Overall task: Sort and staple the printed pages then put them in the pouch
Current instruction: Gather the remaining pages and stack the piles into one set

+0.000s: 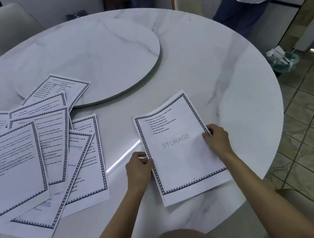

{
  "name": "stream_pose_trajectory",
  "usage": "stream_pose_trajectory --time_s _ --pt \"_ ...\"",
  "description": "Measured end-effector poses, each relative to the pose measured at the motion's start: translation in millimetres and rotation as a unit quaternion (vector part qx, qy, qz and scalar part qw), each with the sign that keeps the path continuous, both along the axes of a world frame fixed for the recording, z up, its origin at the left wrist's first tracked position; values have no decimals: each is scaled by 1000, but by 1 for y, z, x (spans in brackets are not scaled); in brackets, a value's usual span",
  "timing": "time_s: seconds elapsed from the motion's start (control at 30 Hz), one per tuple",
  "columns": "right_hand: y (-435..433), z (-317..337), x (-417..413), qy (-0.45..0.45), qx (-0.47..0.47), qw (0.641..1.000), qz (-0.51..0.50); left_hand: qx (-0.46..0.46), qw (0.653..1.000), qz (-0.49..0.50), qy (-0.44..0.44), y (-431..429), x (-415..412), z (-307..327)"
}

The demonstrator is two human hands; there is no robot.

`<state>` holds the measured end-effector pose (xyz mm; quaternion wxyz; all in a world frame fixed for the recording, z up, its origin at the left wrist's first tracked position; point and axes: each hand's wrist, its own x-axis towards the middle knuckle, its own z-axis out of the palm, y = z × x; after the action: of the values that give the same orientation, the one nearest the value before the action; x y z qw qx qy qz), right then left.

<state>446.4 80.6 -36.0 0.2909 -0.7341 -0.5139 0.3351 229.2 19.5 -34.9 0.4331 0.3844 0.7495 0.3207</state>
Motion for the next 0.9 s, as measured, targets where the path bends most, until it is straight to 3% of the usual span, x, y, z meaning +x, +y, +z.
stream_pose_trajectory --time_s 0.2,0.4,0.73,0.9 --pt "-3 -9 9 -30 10 999 18 10 999 32 -5 -8 -6 -8" --pt "-1 -7 0 -106 40 991 71 60 996 16 62 -26 -18 -8" --pt "-26 -5 -104 -54 27 969 239 116 979 17 167 -82 -105 -3" --pt "-40 -2 -175 -99 33 958 268 119 971 8 207 -109 -180 -4"
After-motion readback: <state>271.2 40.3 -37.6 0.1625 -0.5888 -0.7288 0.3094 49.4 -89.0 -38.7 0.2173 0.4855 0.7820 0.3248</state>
